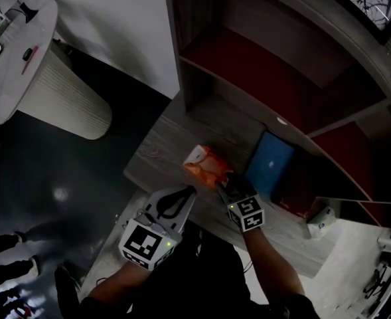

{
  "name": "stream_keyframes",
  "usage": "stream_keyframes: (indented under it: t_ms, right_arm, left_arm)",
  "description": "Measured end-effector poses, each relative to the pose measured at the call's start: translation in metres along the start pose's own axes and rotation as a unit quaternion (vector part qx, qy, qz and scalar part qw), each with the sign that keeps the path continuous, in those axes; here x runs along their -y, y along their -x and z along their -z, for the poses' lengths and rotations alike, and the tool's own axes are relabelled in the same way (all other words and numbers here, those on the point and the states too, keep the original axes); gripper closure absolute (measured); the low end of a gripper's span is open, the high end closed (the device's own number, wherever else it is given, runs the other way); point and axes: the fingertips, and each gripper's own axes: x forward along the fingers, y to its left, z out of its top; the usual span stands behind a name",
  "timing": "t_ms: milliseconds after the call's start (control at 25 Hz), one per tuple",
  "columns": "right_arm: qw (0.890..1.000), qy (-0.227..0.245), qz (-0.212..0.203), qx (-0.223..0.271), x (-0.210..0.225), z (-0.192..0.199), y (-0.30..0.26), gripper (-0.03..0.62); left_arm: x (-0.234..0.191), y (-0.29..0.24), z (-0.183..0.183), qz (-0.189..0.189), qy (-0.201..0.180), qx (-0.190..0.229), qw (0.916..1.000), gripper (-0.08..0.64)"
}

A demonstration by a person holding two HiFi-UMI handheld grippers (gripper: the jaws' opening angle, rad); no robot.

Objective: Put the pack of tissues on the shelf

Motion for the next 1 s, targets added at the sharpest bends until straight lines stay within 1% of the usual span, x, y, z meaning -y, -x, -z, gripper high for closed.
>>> stream_keyframes:
  t_ms: [80,120,240,320,520,640,840,1000]
  right_arm:
    - [1.000,0.002,0.004,-0.007,0.000,0.001,0.000,0.466]
    - [1.000,0.001,0.007,-0.010,0.000,0.001,0.000,0.483]
    - [1.000,-0.002,0.019,-0.017,0.004,-0.002,0.009,0.524]
    - [0.999,-0.006,0.027,-0.016,0.006,-0.007,0.017,0.540]
    - [0.999,-0.016,0.047,-0.002,0.009,-0.022,0.047,0.554]
    - [0.998,-0.027,0.063,0.013,0.008,-0.033,0.075,0.555]
    - [0.994,-0.035,0.093,0.048,0.010,-0.053,0.131,0.558]
    - [0.990,-0.044,0.103,0.088,0.009,-0.074,0.180,0.558]
  left_arm:
    - [-0.001,0.003,0.000,0.000,0.001,-0.002,1.0000,0.536]
    - [-0.001,0.004,-0.002,0.000,0.001,-0.002,1.0000,0.537]
    - [0.001,0.007,-0.013,0.002,0.001,0.003,1.0000,0.537]
    - [0.003,0.012,-0.022,0.002,-0.005,0.009,0.9999,0.537]
    - [0.009,0.027,-0.041,0.005,-0.017,0.024,0.9996,0.537]
    - [0.015,0.034,-0.047,0.014,-0.019,0.030,0.9993,0.537]
    - [0.030,0.034,-0.056,0.038,-0.025,0.030,0.9985,0.537]
    - [0.053,0.023,-0.066,0.057,-0.035,0.032,0.9973,0.537]
